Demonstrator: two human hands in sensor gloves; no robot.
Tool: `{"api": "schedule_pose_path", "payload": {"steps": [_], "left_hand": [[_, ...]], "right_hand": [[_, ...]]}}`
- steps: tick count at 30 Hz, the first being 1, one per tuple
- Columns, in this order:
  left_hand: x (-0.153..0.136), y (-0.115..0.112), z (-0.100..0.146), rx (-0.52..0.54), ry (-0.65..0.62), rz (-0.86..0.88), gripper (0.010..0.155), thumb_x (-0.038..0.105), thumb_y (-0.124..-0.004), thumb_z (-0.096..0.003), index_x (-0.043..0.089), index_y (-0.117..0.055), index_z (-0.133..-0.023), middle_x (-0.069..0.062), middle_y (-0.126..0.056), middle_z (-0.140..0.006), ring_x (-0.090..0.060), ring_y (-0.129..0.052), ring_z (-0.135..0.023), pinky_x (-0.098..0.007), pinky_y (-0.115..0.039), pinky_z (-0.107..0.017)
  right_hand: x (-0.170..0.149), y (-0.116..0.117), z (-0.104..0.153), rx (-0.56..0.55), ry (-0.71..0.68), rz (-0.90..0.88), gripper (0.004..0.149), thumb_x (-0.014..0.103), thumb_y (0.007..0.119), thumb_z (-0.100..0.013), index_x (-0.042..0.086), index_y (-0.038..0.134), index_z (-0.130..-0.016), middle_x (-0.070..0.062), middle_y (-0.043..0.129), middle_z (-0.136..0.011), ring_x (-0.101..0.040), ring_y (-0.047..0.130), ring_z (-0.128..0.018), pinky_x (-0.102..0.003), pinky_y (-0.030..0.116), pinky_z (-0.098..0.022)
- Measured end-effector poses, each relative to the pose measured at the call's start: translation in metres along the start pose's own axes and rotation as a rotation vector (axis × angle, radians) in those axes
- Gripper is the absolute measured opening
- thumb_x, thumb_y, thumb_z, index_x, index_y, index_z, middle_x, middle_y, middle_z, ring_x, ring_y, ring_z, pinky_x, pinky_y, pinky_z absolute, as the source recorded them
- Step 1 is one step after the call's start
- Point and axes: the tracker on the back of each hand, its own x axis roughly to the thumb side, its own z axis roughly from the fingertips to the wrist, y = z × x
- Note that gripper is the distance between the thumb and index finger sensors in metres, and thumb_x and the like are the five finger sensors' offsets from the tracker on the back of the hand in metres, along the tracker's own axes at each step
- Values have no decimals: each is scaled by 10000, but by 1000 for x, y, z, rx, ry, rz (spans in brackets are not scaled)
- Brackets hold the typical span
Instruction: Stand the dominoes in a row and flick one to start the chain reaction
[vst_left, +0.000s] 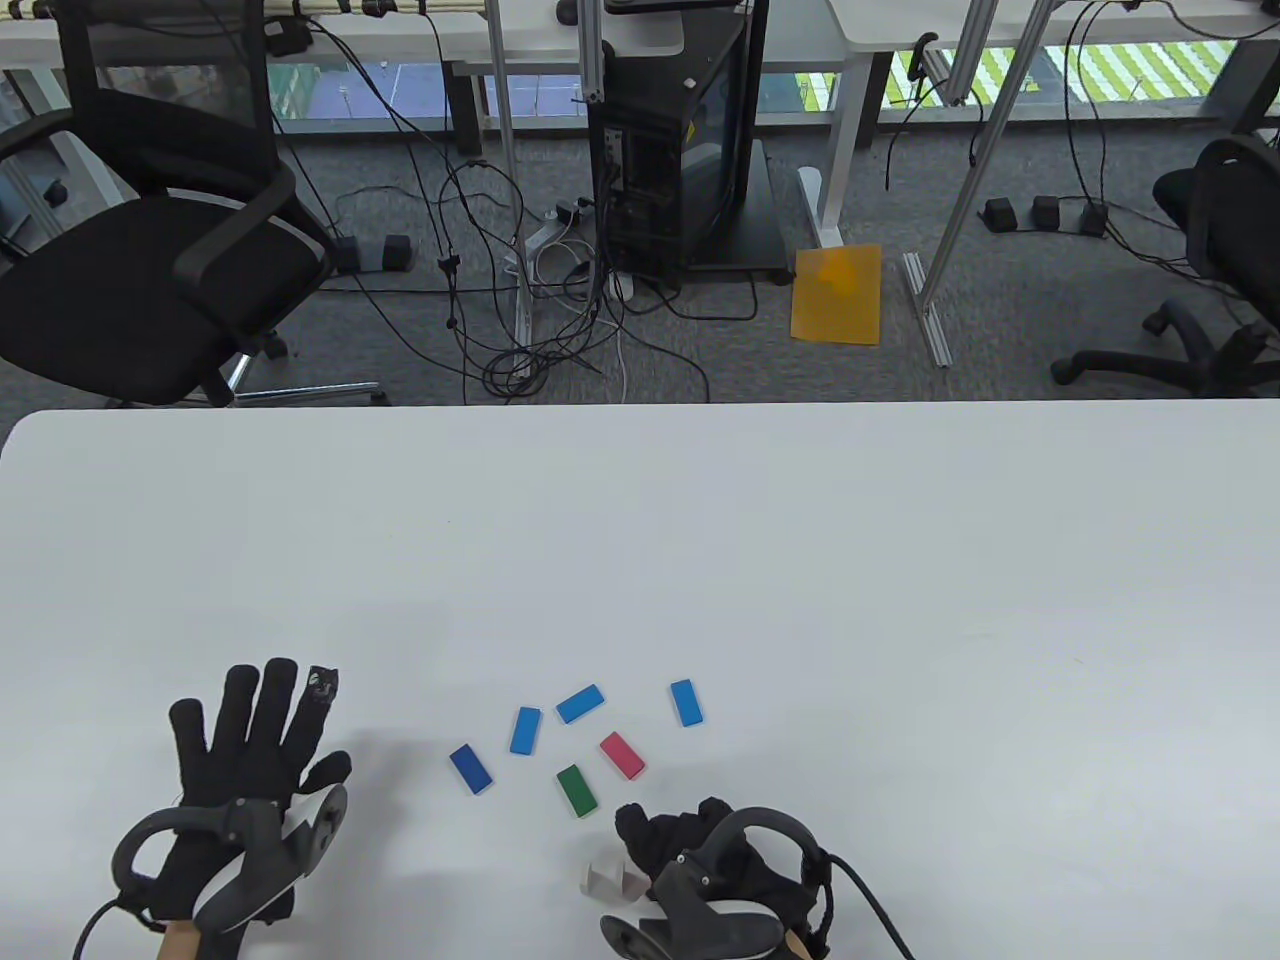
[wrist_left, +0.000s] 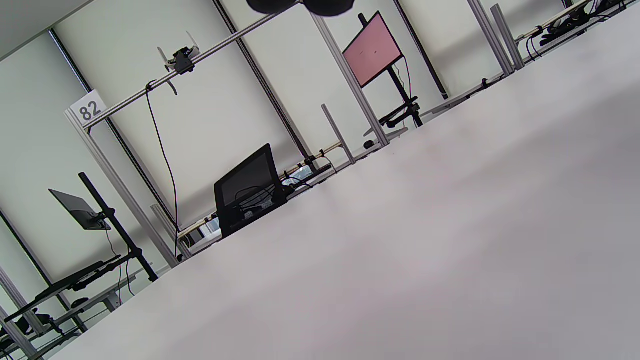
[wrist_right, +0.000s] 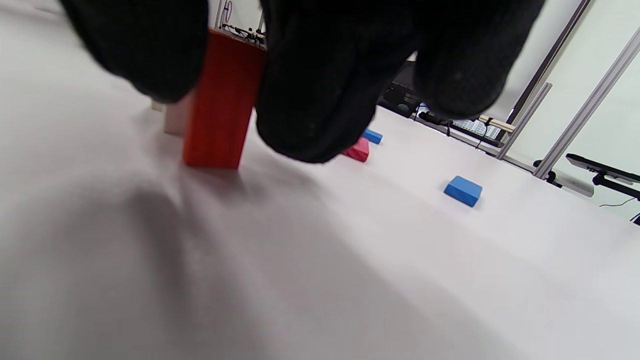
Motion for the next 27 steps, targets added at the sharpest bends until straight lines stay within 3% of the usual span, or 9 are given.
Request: {"api": "schedule_pose_path", "payload": {"steps": [10, 15, 18, 20, 25, 27], "left_hand": [[0, 0, 0, 0, -1, -2, 747, 714, -281, -484, 418, -184, -1163, 79, -396, -1298, -254, -456, -1225, -623, -378, -837], [-1, -1, 0, -10, 9, -16, 747, 714, -281, -483, 419, -190, -1163, 79, -397, -1297, -252, -460, -1225, -622, -381, -838], [-2, -2, -1, -16, 13, -9, 744, 713, -282, -484, 421, -201, -1163, 81, -402, -1296, -252, -462, -1224, -622, -381, -837], [-2, -1, -1, -18, 12, -11, 745, 713, -283, -484, 420, -202, -1164, 81, -404, -1296, -251, -462, -1224, -622, -381, -837], [-2, -1, -1, -16, 15, -12, 745, 713, -282, -483, 420, -204, -1164, 81, -402, -1296, -252, -458, -1224, -622, -380, -837], [-3, -2, -1, -14, 18, -11, 745, 714, -280, -483, 421, -202, -1164, 81, -401, -1297, -253, -455, -1225, -622, -378, -838]], "right_hand": [[-4, -6, 4, 0, 54, -13, 859, 497, 774, -364, -18, 605, -1031, -106, 842, -881, -141, 984, -573, -542, 747, -529], [-25, -26, 19, -128, 115, -73, 877, 574, 712, -371, 2, 629, -1031, -125, 846, -897, -180, 990, -602, -563, 734, -539], [-52, -36, 23, -227, 236, -153, 778, 568, 670, -417, 44, 732, -989, -143, 896, -875, -220, 1011, -595, -580, 733, -535], [-71, -35, 14, -237, 334, -171, 717, 545, 687, -427, 69, 775, -957, -147, 915, -855, -231, 1019, -578, -586, 733, -526], [-109, -12, -31, -41, 481, -143, 756, 538, 743, -408, 40, 734, -976, -167, 883, -865, -231, 993, -575, -586, 718, -526], [-116, 1, -51, -14, 500, -67, 773, 565, 753, -384, 49, 753, -959, -153, 903, -843, -208, 1006, -542, -572, 738, -511]]}}
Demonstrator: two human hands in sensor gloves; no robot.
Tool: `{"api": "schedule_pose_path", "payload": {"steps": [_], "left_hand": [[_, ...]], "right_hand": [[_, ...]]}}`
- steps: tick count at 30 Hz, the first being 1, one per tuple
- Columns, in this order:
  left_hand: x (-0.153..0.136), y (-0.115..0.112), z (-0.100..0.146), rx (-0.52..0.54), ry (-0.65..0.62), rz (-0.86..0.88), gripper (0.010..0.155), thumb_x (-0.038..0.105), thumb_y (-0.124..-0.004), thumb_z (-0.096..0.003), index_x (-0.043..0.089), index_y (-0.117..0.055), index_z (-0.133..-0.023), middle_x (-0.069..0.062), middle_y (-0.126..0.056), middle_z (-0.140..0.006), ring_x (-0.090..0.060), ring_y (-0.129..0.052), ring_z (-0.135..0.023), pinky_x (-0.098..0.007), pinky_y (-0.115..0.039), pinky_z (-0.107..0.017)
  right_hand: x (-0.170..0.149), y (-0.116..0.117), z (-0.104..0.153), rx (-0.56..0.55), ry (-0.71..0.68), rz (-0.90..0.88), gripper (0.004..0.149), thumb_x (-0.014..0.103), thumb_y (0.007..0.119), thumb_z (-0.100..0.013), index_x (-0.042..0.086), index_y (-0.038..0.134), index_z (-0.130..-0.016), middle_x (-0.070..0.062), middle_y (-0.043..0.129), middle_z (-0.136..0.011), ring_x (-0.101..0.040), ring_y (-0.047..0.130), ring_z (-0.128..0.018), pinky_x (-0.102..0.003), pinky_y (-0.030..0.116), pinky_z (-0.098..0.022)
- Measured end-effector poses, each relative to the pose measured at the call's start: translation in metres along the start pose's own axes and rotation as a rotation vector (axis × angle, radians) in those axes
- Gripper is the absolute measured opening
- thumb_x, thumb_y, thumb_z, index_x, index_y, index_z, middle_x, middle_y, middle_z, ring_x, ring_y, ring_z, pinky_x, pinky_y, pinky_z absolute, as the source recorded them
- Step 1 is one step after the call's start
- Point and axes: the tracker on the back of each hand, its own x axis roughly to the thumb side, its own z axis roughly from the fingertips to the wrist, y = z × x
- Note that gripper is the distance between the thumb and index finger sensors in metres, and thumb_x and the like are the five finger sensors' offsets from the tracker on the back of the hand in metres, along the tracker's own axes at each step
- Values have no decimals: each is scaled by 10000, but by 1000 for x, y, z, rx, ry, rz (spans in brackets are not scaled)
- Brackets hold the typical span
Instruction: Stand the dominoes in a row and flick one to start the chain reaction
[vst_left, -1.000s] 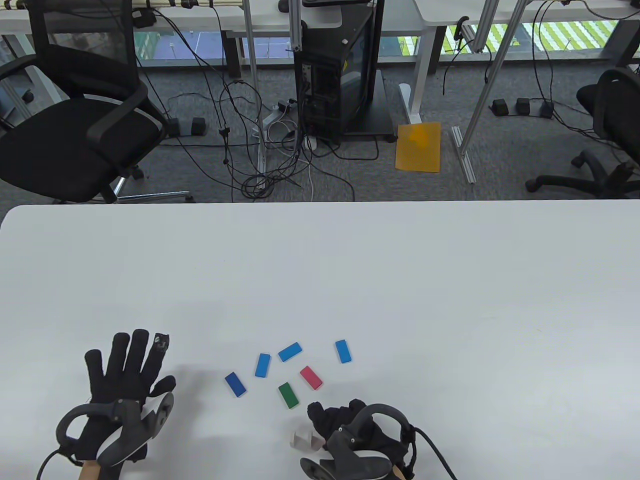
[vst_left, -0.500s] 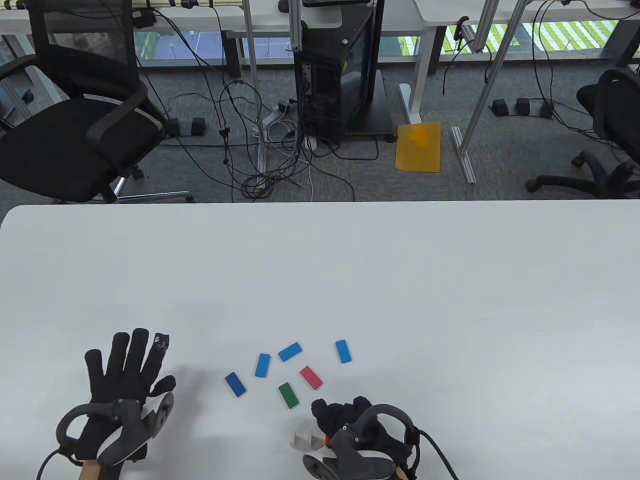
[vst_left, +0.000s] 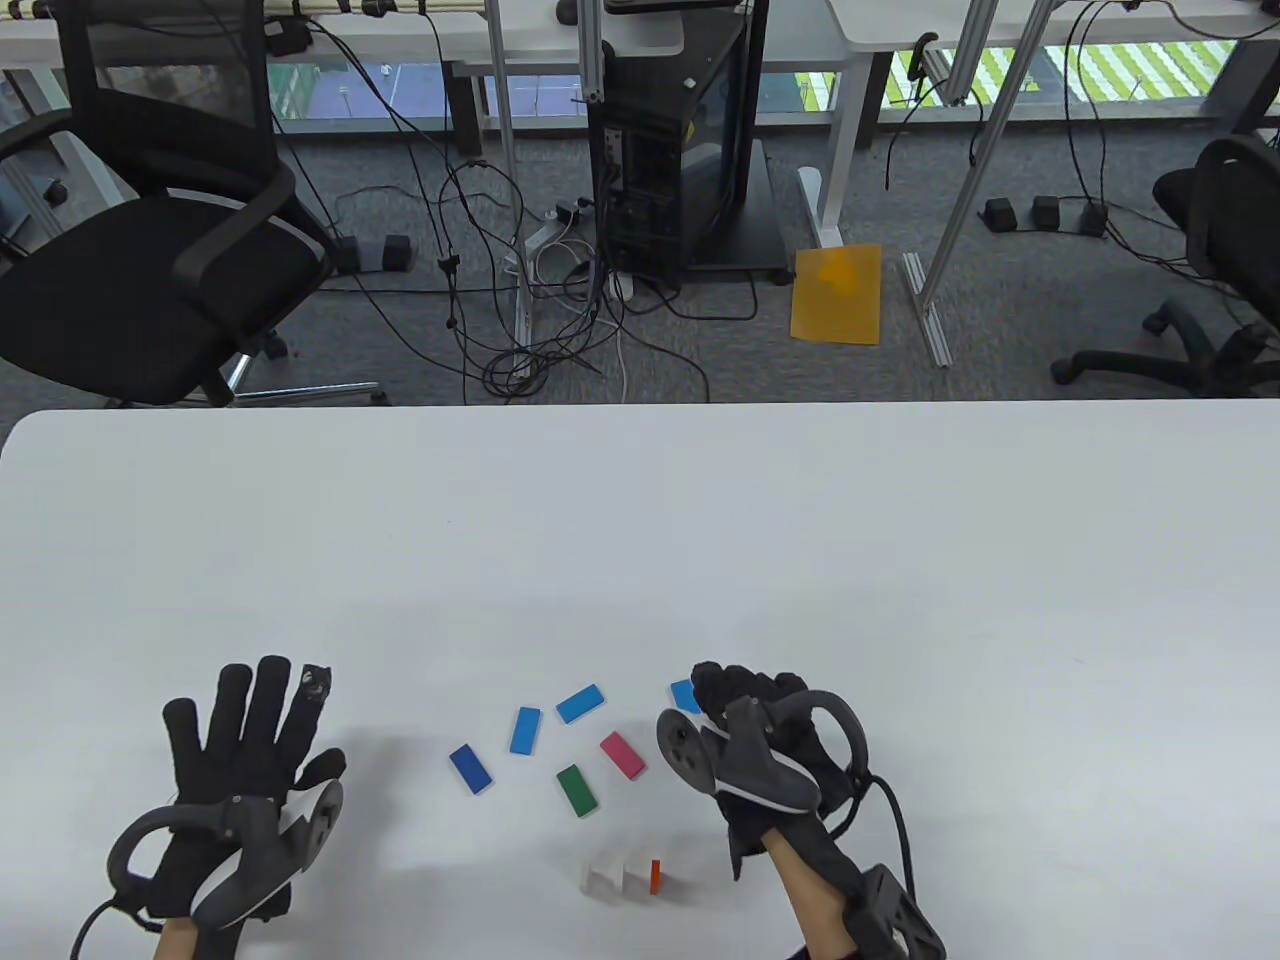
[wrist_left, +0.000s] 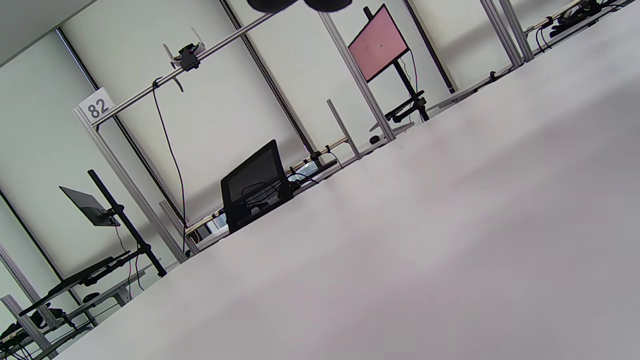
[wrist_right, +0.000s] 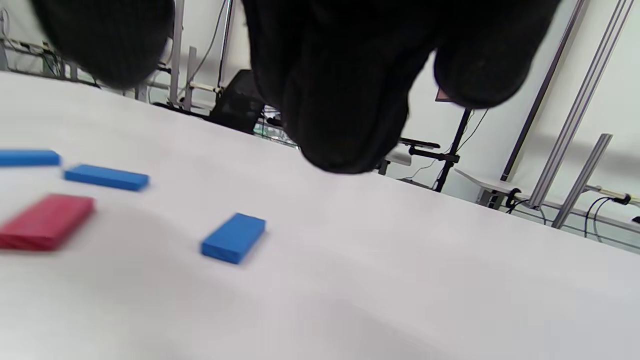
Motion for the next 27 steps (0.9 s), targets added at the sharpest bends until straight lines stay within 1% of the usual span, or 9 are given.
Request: {"api": "schedule_pose_path", "payload": {"steps": [1, 3, 9, 11, 15, 18, 23, 25, 27], "left_hand": [[0, -1, 0, 0, 1, 2, 745, 714, -280, -484, 422, -203, -1164, 79, -402, -1297, -253, -456, -1226, -624, -378, -837], [0, -1, 0, 0, 2, 5, 745, 713, -281, -484, 420, -203, -1165, 80, -403, -1297, -253, -456, -1225, -623, -376, -838], [2, -1, -1, 4, -8, -5, 745, 713, -283, -482, 421, -213, -1164, 87, -413, -1294, -250, -453, -1226, -623, -375, -838], [1, -1, -1, 5, -7, -10, 744, 713, -283, -483, 421, -212, -1164, 87, -413, -1294, -249, -451, -1227, -623, -372, -838], [1, 0, 0, 14, -3, -4, 744, 713, -283, -483, 422, -210, -1164, 86, -411, -1295, -253, -450, -1226, -624, -371, -838], [1, 0, 0, 14, -6, -6, 744, 713, -284, -482, 421, -210, -1163, 85, -409, -1295, -250, -452, -1226, -623, -374, -837], [0, 0, 0, 14, -2, 1, 745, 713, -283, -483, 421, -207, -1164, 86, -408, -1296, -251, -449, -1227, -624, -371, -838], [0, 0, 0, 14, -3, 2, 744, 713, -282, -483, 422, -205, -1164, 88, -406, -1296, -251, -448, -1227, -623, -371, -839], [0, 0, 0, 16, -2, -2, 748, 713, -282, -483, 416, -193, -1163, 86, -407, -1295, -250, -449, -1227, -623, -372, -838]], "right_hand": [[2, 5, -8, 4, 4, 31, 778, 567, 755, -373, 52, 753, -957, -145, 907, -840, -205, 1008, -537, -572, 741, -508], [8, 21, -28, 74, 10, 86, 782, 573, 749, -371, 55, 752, -956, -140, 910, -838, -198, 1011, -532, -569, 743, -508], [22, 42, -54, 193, 7, 64, 768, 582, 737, -378, 46, 787, -927, -108, 952, -775, -174, 1018, -475, -571, 749, -501], [26, 44, -55, 178, 7, 153, 748, 570, 737, -379, 60, 784, -924, -80, 950, -760, -159, 1013, -469, -568, 753, -506], [37, 50, -60, 208, -23, 200, 709, 500, 766, -378, 48, 782, -923, -84, 948, -751, -159, 1009, -468, -572, 751, -506], [40, 51, -59, 216, -53, 287, 700, 483, 761, -363, 68, 767, -926, -42, 947, -751, -113, 1011, -459, -557, 759, -521], [34, 47, -53, 220, -77, 245, 697, 460, 780, -362, 64, 755, -934, -61, 945, -757, -146, 1002, -447, -574, 741, -525], [27, 43, -48, 224, -93, 256, 690, 462, 755, -372, 115, 727, -968, -54, 952, -770, -105, 984, -425, -552, 758, -517], [19, 39, -41, 198, -99, 168, 693, 452, 746, -379, 153, 687, -1001, -63, 947, -777, -108, 971, -426, -560, 756, -513]]}}
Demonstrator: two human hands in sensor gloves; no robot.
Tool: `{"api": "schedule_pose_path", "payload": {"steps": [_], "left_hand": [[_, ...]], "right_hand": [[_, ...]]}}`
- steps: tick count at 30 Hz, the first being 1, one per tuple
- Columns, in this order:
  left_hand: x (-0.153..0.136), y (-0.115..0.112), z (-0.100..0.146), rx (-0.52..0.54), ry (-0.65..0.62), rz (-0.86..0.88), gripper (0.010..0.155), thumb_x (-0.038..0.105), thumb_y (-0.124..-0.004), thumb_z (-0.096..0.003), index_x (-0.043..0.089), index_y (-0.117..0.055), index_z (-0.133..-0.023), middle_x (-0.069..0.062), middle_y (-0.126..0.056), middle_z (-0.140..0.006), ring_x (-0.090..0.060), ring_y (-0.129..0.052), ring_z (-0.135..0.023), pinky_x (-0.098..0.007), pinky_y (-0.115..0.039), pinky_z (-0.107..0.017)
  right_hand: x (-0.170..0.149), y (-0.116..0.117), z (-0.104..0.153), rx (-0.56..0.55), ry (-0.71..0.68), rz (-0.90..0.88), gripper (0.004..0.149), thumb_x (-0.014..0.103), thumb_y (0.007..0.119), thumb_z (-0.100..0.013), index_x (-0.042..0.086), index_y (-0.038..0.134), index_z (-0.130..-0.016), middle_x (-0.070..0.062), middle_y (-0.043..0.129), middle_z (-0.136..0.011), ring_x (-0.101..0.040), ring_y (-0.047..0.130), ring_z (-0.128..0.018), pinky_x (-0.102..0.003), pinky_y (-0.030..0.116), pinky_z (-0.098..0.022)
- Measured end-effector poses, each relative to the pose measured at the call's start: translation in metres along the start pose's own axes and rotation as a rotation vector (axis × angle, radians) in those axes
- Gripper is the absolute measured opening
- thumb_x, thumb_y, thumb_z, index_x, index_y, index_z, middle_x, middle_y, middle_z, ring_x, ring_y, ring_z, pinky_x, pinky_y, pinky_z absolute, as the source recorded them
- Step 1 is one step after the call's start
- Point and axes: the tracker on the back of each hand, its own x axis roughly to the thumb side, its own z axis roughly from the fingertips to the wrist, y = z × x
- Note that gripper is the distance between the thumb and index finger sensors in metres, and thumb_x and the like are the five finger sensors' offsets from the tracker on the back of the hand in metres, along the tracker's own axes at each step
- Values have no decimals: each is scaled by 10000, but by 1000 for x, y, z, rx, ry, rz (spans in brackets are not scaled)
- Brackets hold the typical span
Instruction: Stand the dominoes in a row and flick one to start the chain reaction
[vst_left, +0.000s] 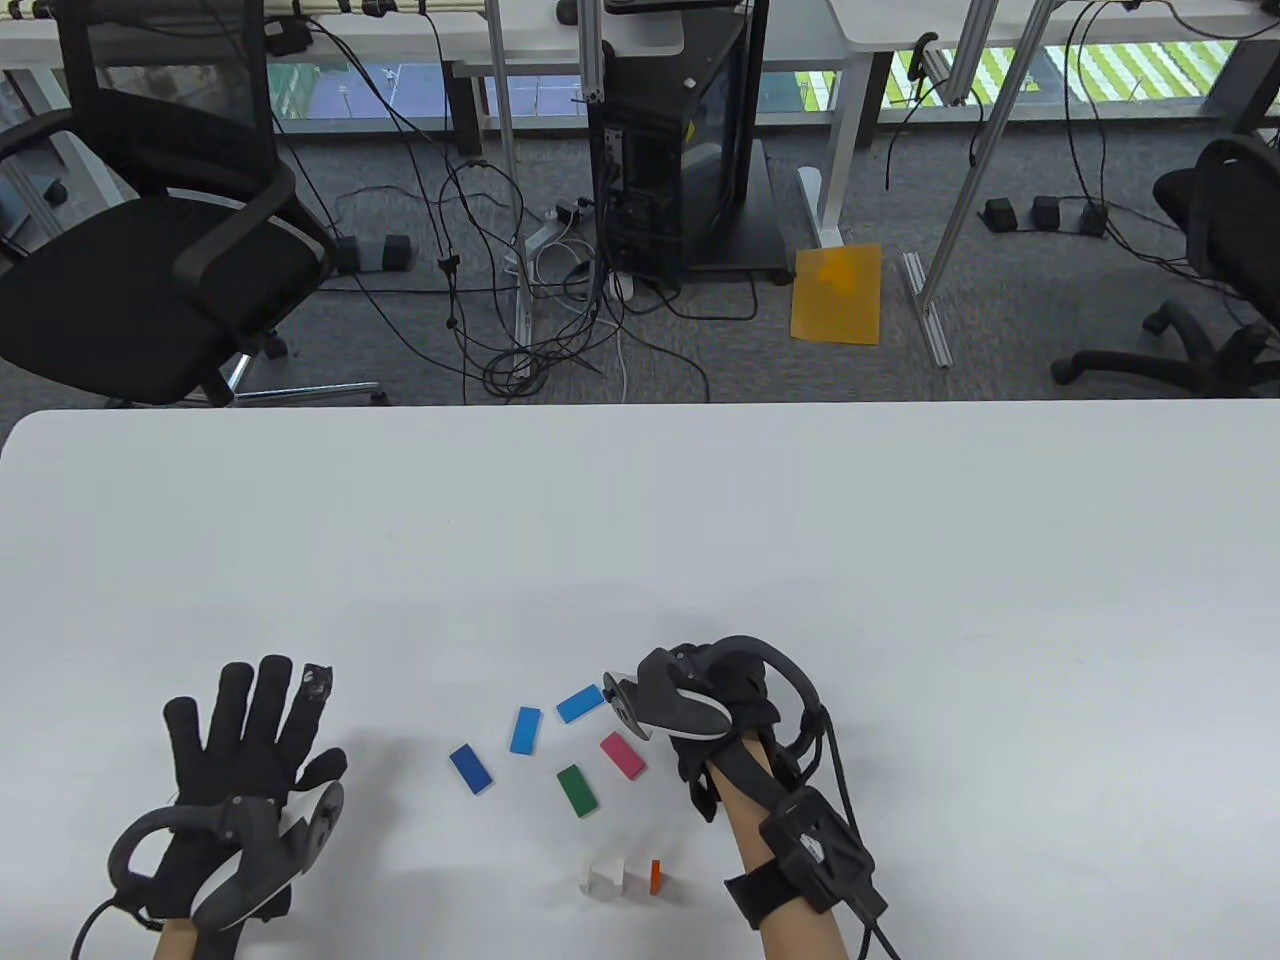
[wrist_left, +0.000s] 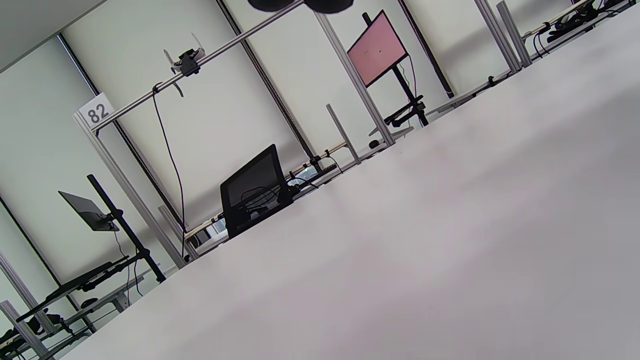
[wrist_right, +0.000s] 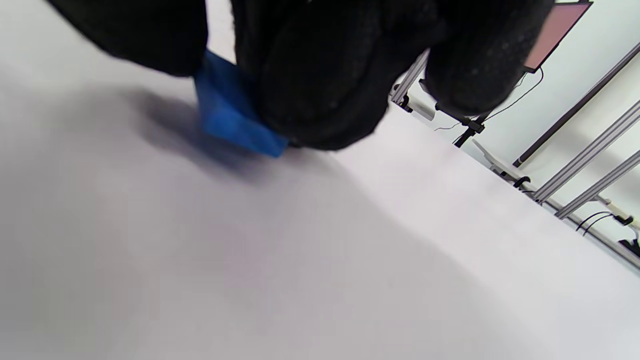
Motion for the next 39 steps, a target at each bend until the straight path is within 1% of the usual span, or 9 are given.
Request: {"api": "schedule_pose_path", "payload": {"steps": [2, 4, 12, 17, 20, 26, 29, 33, 39], "left_hand": [[0, 0, 0, 1, 1, 3, 749, 713, -284, -482, 417, -194, -1164, 87, -407, -1296, -252, -449, -1227, -625, -371, -838], [0, -1, 0, 4, 2, 7, 747, 713, -283, -482, 418, -194, -1163, 84, -406, -1295, -251, -448, -1227, -624, -370, -838], [-1, -2, 0, 5, 8, 11, 748, 713, -282, -483, 417, -192, -1164, 84, -400, -1297, -251, -445, -1228, -624, -368, -839], [-2, -2, 0, -4, 14, 9, 747, 713, -282, -483, 418, -193, -1164, 86, -400, -1297, -251, -447, -1227, -624, -370, -839], [-2, -2, 0, -8, 15, 9, 748, 714, -283, -482, 418, -193, -1164, 85, -402, -1297, -250, -448, -1227, -624, -371, -839], [-2, -1, 0, -13, 10, 0, 748, 714, -282, -483, 416, -192, -1163, 85, -403, -1295, -251, -448, -1226, -623, -374, -839], [-3, -1, 1, -7, 9, 10, 748, 713, -281, -483, 415, -191, -1164, 84, -401, -1296, -250, -449, -1226, -622, -374, -839], [-4, 0, 1, 0, 10, 7, 750, 713, -282, -483, 413, -190, -1164, 81, -399, -1296, -252, -446, -1227, -624, -372, -838], [-6, 0, 1, 5, 19, 22, 751, 713, -280, -484, 412, -187, -1165, 78, -391, -1298, -255, -440, -1228, -625, -369, -838]], "right_hand": [[-8, -2, 11, -44, 31, -106, 635, 436, 746, -384, 192, 730, -970, -95, 937, -782, -127, 961, -428, -577, 745, -509], [-16, -6, 23, -88, 19, -151, 585, 426, 748, -388, 212, 777, -931, -114, 935, -784, -132, 960, -428, -580, 746, -502], [-38, -22, 91, -231, 13, -144, 535, 435, 760, -379, 215, 785, -866, -104, 921, -798, -107, 954, -427, -564, 756, -504], [-34, -17, 124, -308, -35, -155, 483, 443, 794, -361, 230, 800, -795, -83, 924, -796, -88, 956, -410, -548, 765, -502], [-25, -11, 138, -324, -76, -136, 477, 444, 812, -353, 239, 805, -784, -68, 923, -795, -80, 957, -412, -544, 767, -506], [-2, -4, 148, -284, -157, -52, 496, 435, 821, -348, 241, 802, -804, -54, 917, -794, -54, 953, -410, -522, 776, -507], [4, -3, 150, -277, -173, -46, 618, 437, 822, -343, 166, 765, -896, -45, 920, -788, -38, 953, -405, -507, 785, -504], [8, -1, 152, -269, -210, -80, 731, 443, 824, -340, 73, 720, -962, -35, 915, -787, -32, 953, -401, -501, 785, -505], [18, -3, 155, -283, -257, -74, 785, 457, 818, -339, 45, 681, -994, -22, 902, -789, -32, 951, -417, -503, 780, -513]]}}
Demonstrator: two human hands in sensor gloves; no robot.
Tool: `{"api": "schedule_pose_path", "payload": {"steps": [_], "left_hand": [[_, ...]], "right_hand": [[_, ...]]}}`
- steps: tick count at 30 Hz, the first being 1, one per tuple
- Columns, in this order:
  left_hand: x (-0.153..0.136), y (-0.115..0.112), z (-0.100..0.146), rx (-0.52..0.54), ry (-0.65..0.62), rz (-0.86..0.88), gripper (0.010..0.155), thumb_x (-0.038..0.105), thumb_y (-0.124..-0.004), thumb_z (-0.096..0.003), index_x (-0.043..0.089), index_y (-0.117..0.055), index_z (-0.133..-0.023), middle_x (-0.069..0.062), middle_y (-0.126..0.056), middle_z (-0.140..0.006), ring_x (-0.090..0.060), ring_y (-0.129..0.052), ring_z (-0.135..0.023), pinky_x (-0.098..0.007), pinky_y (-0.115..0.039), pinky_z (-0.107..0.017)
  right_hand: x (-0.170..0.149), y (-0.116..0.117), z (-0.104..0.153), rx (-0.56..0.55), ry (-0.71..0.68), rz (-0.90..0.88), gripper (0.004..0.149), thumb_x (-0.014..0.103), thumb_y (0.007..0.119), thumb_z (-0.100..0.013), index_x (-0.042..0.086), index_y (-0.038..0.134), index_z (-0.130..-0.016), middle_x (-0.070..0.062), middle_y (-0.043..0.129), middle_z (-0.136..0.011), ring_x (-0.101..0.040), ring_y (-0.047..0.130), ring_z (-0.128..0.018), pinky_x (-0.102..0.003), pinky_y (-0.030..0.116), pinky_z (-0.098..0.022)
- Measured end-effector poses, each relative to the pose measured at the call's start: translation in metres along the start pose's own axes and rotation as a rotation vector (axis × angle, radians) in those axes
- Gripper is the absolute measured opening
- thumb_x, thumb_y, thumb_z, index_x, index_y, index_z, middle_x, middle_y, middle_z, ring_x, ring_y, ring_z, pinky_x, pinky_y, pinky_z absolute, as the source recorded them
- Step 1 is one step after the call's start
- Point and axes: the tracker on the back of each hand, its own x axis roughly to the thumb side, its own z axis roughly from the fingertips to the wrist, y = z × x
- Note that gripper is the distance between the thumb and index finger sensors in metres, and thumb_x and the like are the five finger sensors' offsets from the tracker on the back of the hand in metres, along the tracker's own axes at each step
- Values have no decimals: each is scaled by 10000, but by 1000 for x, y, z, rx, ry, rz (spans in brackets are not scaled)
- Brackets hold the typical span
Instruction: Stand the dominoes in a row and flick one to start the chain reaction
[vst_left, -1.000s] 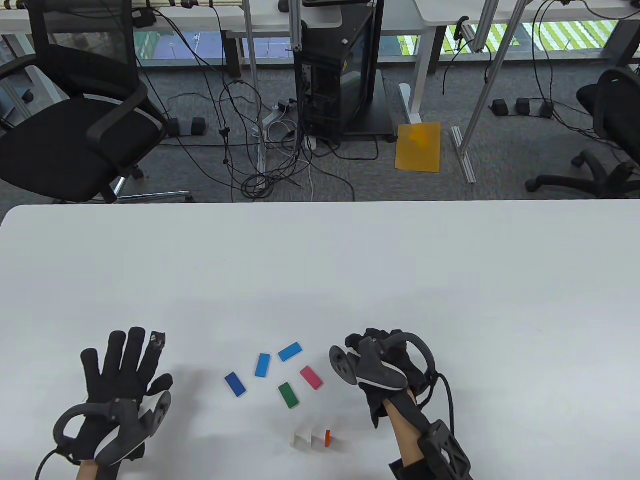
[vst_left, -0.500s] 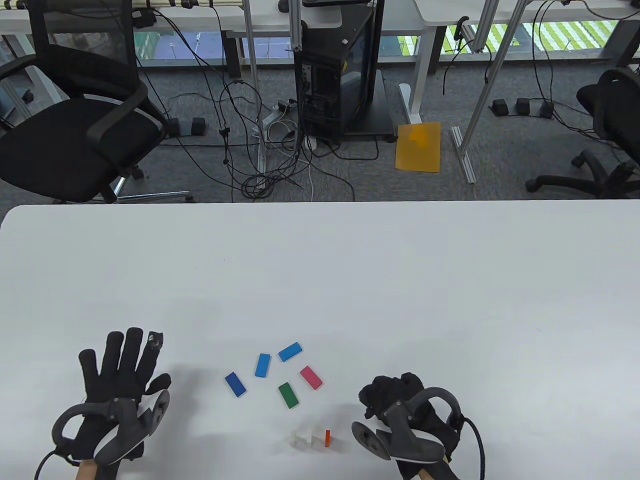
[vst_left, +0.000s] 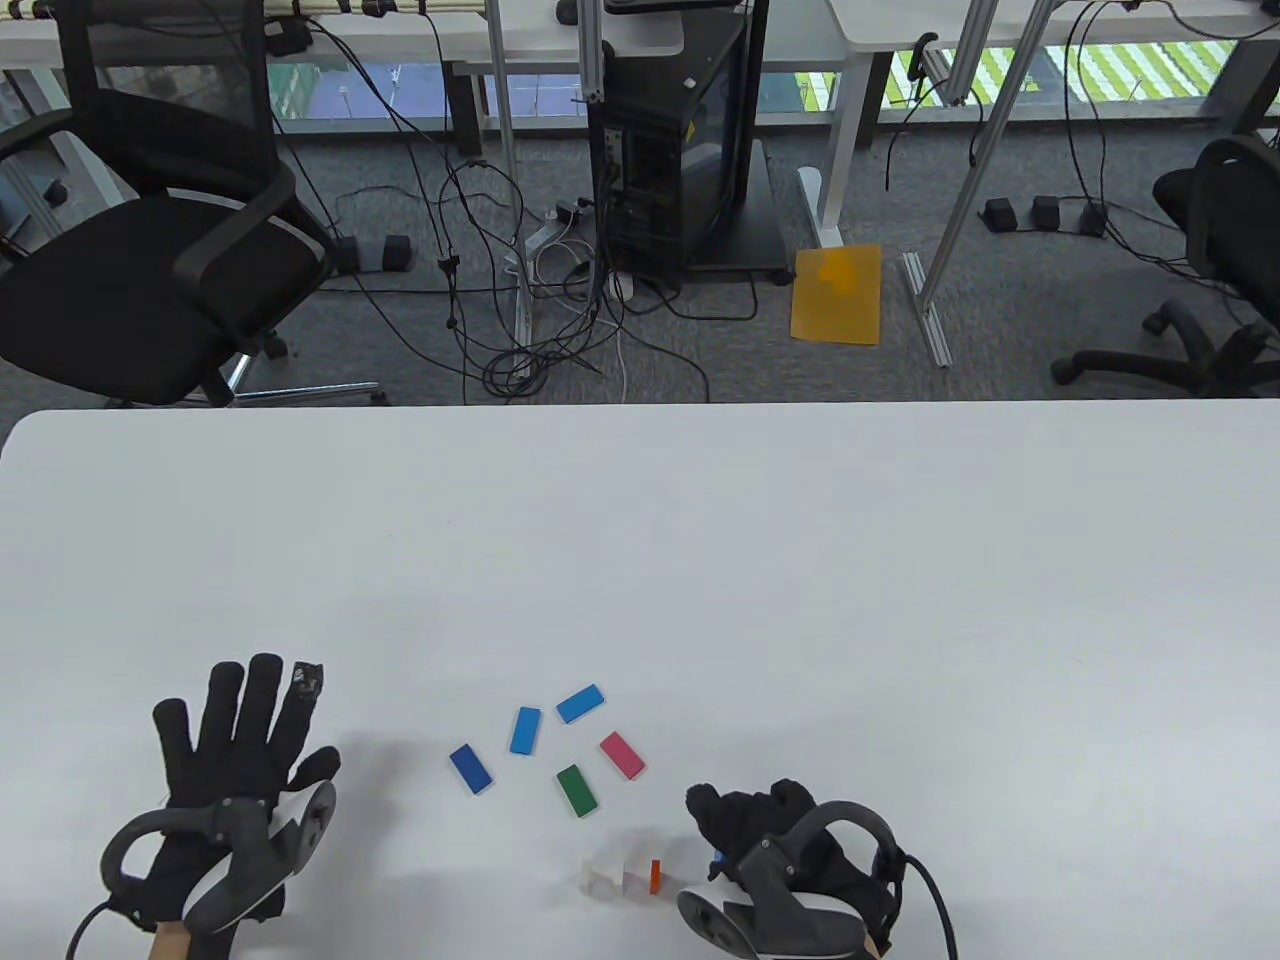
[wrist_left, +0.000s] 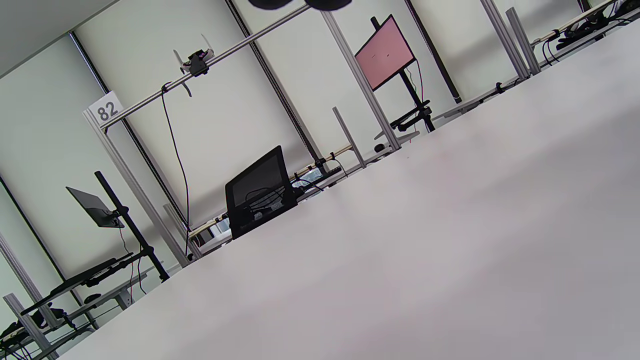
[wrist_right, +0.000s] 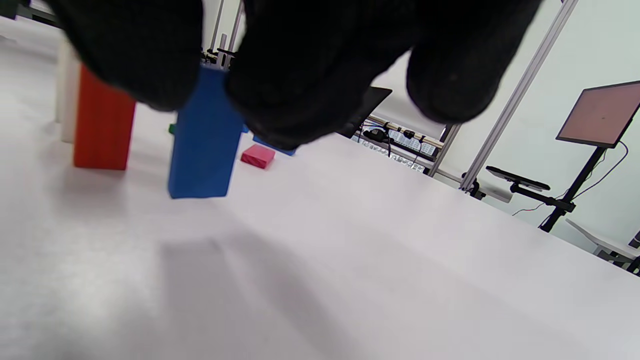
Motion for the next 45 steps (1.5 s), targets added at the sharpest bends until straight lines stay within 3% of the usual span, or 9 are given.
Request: {"api": "schedule_pose_path", "payload": {"steps": [14, 45], "left_hand": [[3, -1, 0, -18, -13, -20, 756, 713, -280, -484, 402, -178, -1165, 80, -395, -1296, -251, -446, -1226, -622, -375, -838], [5, -2, 0, -13, -21, -25, 760, 715, -285, -483, 397, -174, -1164, 86, -403, -1294, -246, -451, -1225, -621, -375, -838]], "right_hand": [[22, 7, -8, 6, -100, 3, 806, 463, 803, -351, 22, 657, -1010, -26, 894, -803, -33, 953, -425, -504, 780, -512], [23, 5, -8, 30, -117, -12, 805, 471, 788, -366, 22, 645, -1019, -36, 884, -823, -60, 974, -469, -514, 772, -517]]}}
